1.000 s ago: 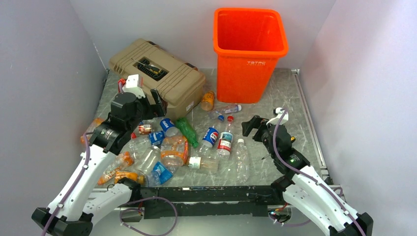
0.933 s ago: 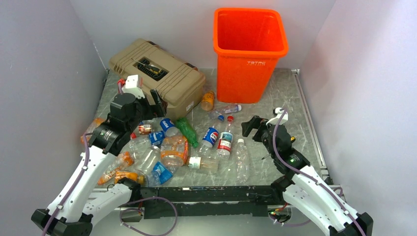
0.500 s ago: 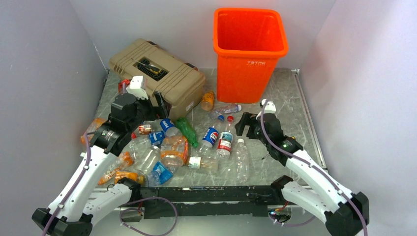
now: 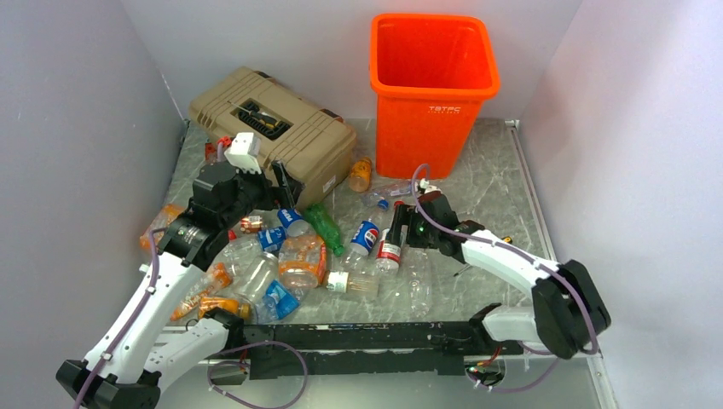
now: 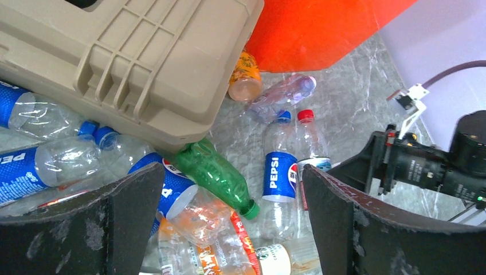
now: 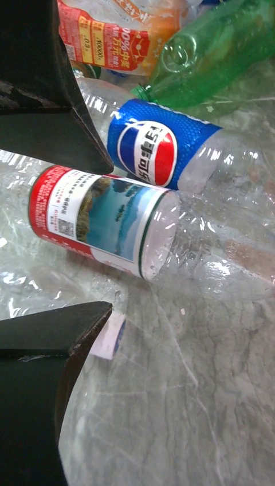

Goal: Put the plastic bottles in the bin
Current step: Pick up the plastic bottle at the center of the board.

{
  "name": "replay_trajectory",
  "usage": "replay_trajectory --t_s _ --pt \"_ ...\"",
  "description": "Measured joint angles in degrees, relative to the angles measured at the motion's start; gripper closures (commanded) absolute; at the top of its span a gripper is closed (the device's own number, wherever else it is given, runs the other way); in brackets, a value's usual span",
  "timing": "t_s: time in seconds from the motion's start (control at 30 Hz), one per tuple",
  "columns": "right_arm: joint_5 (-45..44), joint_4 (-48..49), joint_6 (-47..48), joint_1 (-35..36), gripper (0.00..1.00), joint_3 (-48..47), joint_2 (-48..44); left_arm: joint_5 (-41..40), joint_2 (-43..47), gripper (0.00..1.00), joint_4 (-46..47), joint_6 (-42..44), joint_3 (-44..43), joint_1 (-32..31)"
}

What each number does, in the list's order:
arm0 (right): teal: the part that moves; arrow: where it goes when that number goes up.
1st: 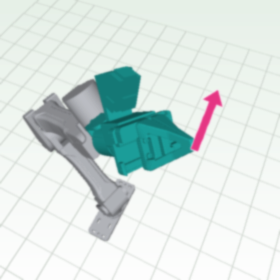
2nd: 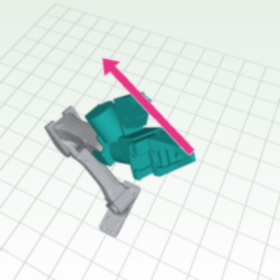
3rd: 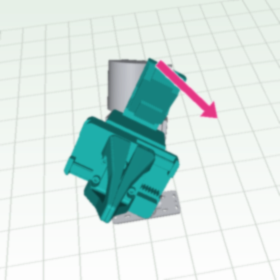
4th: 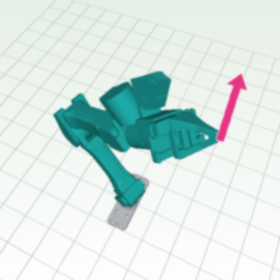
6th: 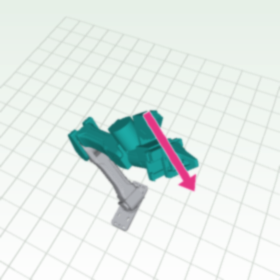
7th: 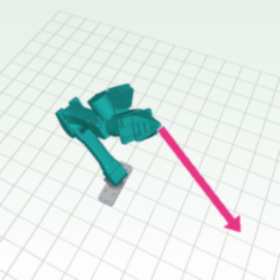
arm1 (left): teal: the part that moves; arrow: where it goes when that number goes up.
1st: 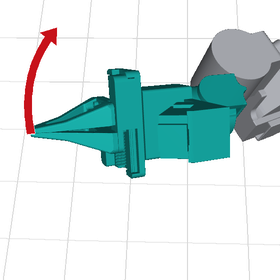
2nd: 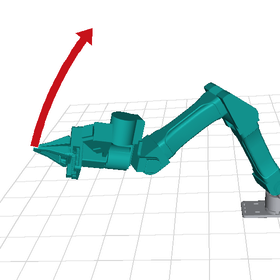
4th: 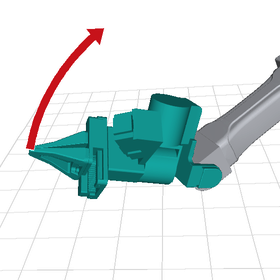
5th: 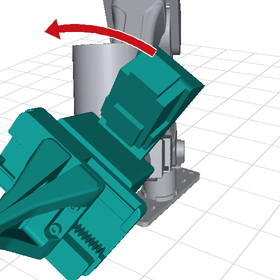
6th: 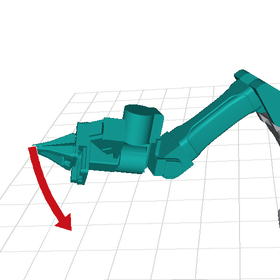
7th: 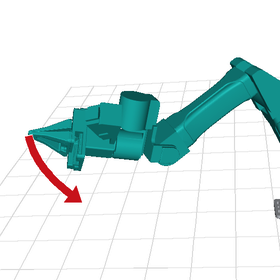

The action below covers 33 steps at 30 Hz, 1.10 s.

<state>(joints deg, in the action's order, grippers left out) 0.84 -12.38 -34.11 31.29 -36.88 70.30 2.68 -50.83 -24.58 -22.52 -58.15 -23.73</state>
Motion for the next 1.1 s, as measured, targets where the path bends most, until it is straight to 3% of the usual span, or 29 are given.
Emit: replay_trajectory --t_s 0.43,0.73,0.93,1.0,1.1 --pt "2.86 5.22 -2.64 0.00 0.33 -2.38 10.14 0.55 0.00 0.05 0.28 -0.02 0.07 -0.11" --pt "4.17 8.09 -3.28 0.00 0.30 -2.60 12.00 0.57 0.00 0.05 0.35 0.00 0.07 -0.11" --pt "4.26 8.41 -3.56 0.00 0.18 -2.60 13.49 0.72 0.00 0.01 0.35 -0.02 0.07 -0.11" --pt "4.31 8.39 -3.61 0.00 0.27 -2.60 14.78 0.74 0.00 0.01 0.35 -0.02 0.09 -0.11" --pt "4.39 8.83 -3.78 -0.02 0.48 -2.54 15.26 0.72 0.00 0.01 0.35 -0.02 0.09 -0.11"
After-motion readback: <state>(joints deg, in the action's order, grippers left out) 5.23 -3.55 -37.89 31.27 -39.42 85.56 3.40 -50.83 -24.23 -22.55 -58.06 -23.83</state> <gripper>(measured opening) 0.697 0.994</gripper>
